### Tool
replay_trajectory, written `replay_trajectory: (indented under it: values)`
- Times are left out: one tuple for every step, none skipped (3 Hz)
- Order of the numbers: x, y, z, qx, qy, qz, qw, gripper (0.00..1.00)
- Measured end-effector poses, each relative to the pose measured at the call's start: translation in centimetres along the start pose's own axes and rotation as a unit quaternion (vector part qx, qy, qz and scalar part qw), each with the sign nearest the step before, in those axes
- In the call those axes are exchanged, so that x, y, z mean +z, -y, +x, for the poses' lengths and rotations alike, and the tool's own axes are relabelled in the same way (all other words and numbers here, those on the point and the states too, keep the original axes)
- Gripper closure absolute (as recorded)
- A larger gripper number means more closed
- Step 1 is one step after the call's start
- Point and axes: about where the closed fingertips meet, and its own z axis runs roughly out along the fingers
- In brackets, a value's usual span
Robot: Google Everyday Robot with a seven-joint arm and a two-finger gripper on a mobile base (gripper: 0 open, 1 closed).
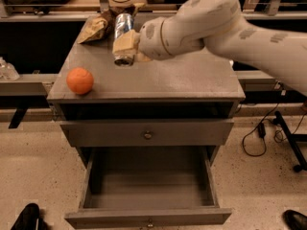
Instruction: Pick redbull can from middle drawer and place on counter
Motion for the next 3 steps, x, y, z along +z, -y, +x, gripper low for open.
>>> replay_trajectory:
  values:
    - [2.9,-1.8,0.7,0.006,0.081,-0.051,0.9955,1.0]
    - [2.2,-6.5,-0.7,0.044,0.146,-0.152,0.9765,1.0]
    - [-2.4,-12.9,-1.9,0.109,0.172,-0.285,0.9367,1.0]
